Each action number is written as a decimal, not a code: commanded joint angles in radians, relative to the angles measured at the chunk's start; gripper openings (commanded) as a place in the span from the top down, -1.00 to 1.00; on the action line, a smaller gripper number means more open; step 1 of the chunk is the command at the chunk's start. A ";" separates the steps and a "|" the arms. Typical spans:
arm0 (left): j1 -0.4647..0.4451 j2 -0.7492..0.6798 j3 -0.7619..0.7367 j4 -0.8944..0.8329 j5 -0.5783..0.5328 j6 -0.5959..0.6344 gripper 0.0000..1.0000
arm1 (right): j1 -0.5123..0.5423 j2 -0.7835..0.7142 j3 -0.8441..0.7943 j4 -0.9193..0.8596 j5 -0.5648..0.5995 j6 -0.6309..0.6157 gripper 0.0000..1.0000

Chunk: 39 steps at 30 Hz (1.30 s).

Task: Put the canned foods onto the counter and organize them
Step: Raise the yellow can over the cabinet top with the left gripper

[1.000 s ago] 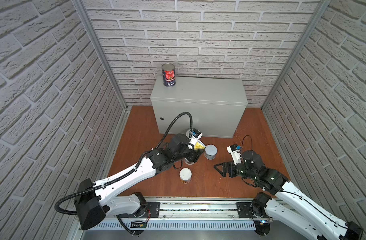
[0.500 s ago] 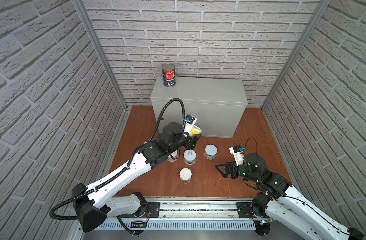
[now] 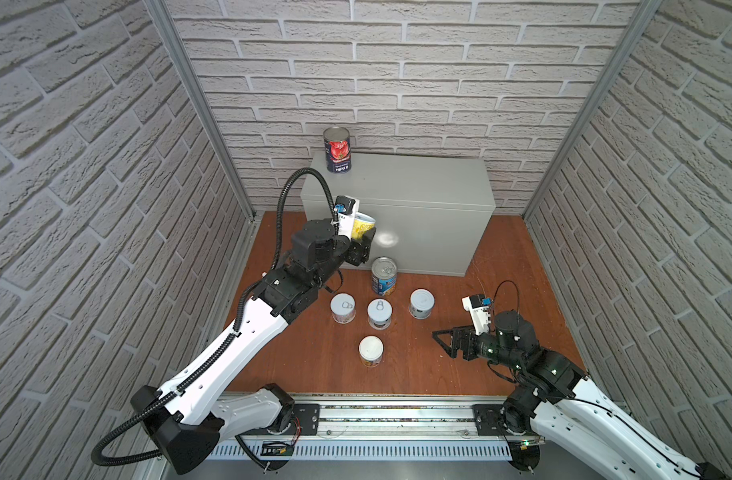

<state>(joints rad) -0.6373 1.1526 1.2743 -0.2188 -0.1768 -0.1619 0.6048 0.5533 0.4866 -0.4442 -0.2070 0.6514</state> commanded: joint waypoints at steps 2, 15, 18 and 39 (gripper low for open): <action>0.052 -0.032 0.063 0.184 -0.009 0.036 -0.10 | 0.004 0.003 -0.014 0.057 -0.005 0.019 -0.91; 0.257 0.127 0.198 0.379 0.095 0.013 -0.11 | 0.004 -0.007 -0.036 0.087 0.001 0.031 -0.90; 0.287 0.191 0.252 0.385 0.144 0.008 -0.12 | 0.004 -0.010 -0.029 0.076 -0.001 0.030 -0.90; 0.388 0.424 0.245 0.603 0.302 -0.044 -0.16 | 0.004 0.002 -0.011 0.044 0.042 -0.010 -0.90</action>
<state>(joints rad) -0.2665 1.5776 1.5208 0.1909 0.0902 -0.1921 0.6048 0.5472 0.4641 -0.4152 -0.1799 0.6659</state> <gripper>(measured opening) 0.758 0.950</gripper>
